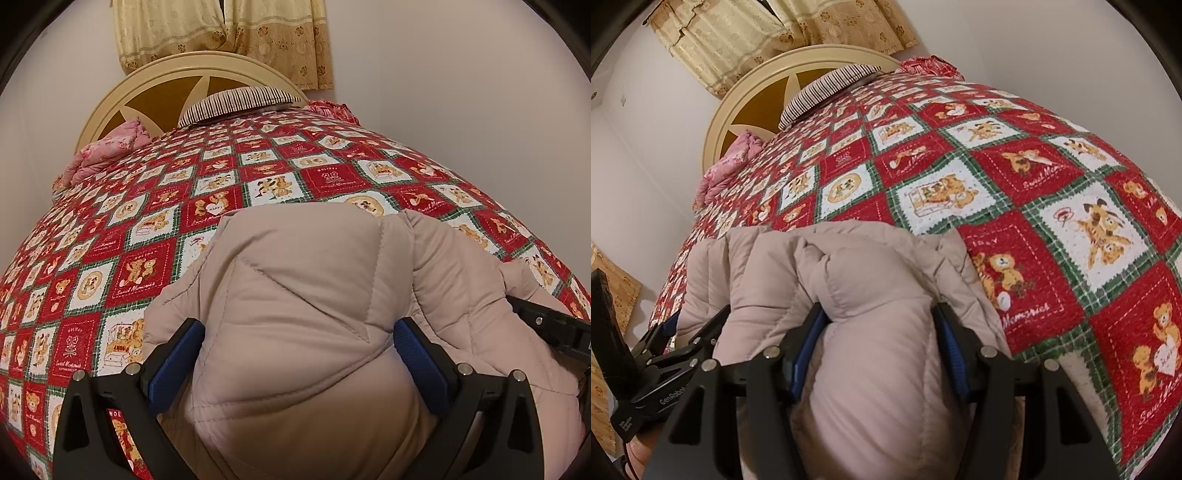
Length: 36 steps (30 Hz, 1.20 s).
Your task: Fold large clothes
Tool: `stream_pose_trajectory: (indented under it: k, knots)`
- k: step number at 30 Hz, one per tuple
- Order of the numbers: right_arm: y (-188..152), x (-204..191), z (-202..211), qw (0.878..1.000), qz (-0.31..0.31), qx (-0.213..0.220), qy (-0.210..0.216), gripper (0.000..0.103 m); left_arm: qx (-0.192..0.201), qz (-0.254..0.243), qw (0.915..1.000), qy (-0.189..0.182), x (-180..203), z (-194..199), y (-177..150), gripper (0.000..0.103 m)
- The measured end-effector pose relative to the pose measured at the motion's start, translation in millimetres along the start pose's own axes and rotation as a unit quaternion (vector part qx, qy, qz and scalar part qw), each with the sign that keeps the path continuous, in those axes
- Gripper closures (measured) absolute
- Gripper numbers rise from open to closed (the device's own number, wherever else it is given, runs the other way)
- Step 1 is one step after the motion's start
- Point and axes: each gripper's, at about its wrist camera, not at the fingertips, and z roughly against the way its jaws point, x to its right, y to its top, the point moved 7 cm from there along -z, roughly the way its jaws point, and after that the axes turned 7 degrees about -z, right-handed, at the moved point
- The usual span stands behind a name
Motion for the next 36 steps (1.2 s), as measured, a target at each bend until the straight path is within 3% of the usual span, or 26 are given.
stream_pose_trajectory:
  k: [14,20,24,27,30,32,33,36]
  knots:
    - [3,15,12,0.992,-0.079,0.006,0.097,0.043,-0.003,-0.004,1.0,0.003,1,0,-1,0.001]
    - [5,3,28,0.998,-0.038,0.032,0.042,0.037,-0.005,-0.005,1.0,-0.006,0,4,1,0.001]
    - [6,7,39,0.999,-0.007,0.047,-0.011,0.011,0.021,0.015,0.9983,-0.052,-18,40,-9,0.001]
    - [8,21,34,0.999,-0.029,0.021,0.012,0.01,0.038,0.029,0.9956,-0.081,-39,66,-33,0.001]
    - [5,26,28,0.997,-0.047,-0.005,0.058,0.015,0.03,0.062,0.9868,-0.147,-50,71,-56,0.001]
    - [2,27,24,0.992,-0.064,-0.025,0.103,0.02,0.023,0.099,0.9743,-0.201,-56,68,-67,0.001]
    - [1,29,23,0.991,-0.07,-0.032,0.112,0.021,0.018,0.125,0.9639,-0.235,-56,63,-72,0.001]
    - [-1,30,21,0.985,-0.083,-0.043,0.143,0.027,0.003,0.16,0.945,-0.285,-49,50,-76,0.001]
